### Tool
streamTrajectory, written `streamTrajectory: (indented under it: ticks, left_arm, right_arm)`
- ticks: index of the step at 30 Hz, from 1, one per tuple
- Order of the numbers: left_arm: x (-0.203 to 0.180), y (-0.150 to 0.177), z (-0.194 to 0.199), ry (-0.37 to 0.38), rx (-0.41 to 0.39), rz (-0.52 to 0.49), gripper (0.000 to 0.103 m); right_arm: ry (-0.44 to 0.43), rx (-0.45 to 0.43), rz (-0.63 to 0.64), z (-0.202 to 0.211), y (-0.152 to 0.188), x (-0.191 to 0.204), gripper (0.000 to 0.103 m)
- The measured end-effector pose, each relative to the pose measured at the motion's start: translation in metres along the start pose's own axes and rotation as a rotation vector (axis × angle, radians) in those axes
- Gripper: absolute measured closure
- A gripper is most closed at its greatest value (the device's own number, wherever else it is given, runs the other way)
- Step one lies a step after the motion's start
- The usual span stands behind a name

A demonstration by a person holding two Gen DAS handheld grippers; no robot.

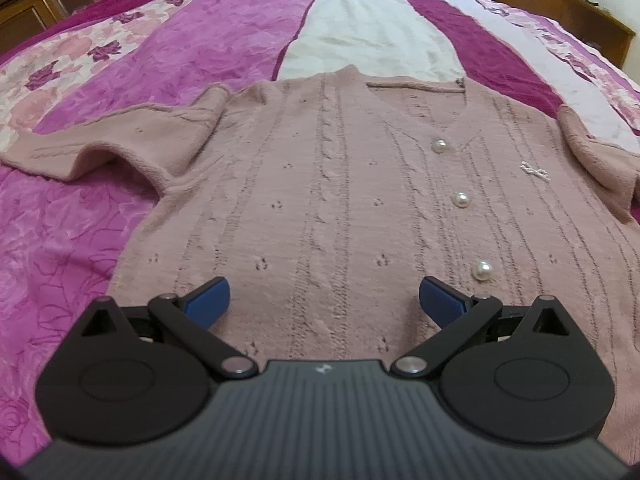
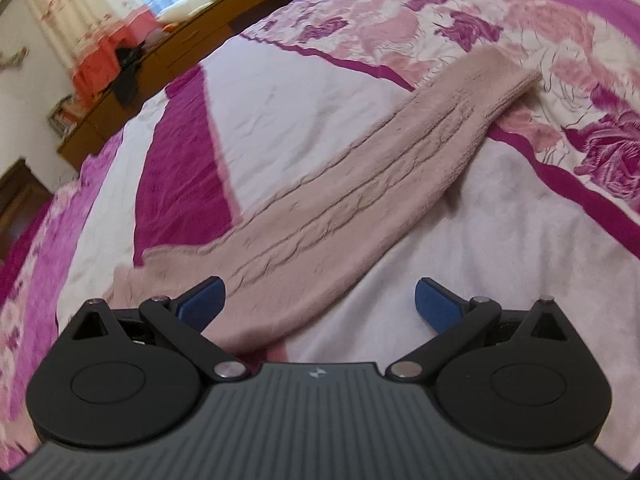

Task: Fold small clothes
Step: 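Move the right tool to the cardigan sleeve cuff and close on it, then lift the sleeve with the right tool and lay it across the cardigan body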

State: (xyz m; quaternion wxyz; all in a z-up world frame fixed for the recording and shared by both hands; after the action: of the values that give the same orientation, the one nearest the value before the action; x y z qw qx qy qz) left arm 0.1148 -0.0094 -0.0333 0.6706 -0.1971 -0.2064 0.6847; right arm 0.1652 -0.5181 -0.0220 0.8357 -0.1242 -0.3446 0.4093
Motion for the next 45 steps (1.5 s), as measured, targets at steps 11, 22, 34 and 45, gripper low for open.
streamTrajectory:
  ticks: [11, 22, 34, 45]
  left_arm:
    - [0.007, -0.001, -0.006, -0.033, 0.012, 0.005, 0.000]
    - [0.005, -0.004, -0.009, -0.048, 0.011, 0.001, 0.000]
    - [0.002, -0.005, -0.006, -0.046, 0.004, -0.010, 0.000]
    - [0.003, -0.003, 0.001, -0.028, -0.009, -0.007, 0.000]
  right_arm:
    - [0.032, -0.056, -0.018, -0.042, -0.037, -0.010, 0.000]
    - [-0.024, -0.077, -0.035, -0.043, -0.048, -0.007, 0.030]
    - [-0.080, -0.100, -0.024, -0.016, -0.045, -0.006, 0.091]
    - [-0.159, -0.175, -0.017, 0.035, -0.043, 0.019, 0.093]
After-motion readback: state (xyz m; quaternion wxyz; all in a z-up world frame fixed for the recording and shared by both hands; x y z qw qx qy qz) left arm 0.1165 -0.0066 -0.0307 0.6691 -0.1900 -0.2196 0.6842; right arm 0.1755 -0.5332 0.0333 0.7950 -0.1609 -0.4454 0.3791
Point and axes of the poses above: each gripper's, at about its wrist camera, not at the fingertips, and z roughly against the way its jaws point, x to its left, y to its underside, the point moved 10 cm from there along -z, roughly the way its jaws point, and after that the axes turned 8 degrees about x, right-handed, at the moved point
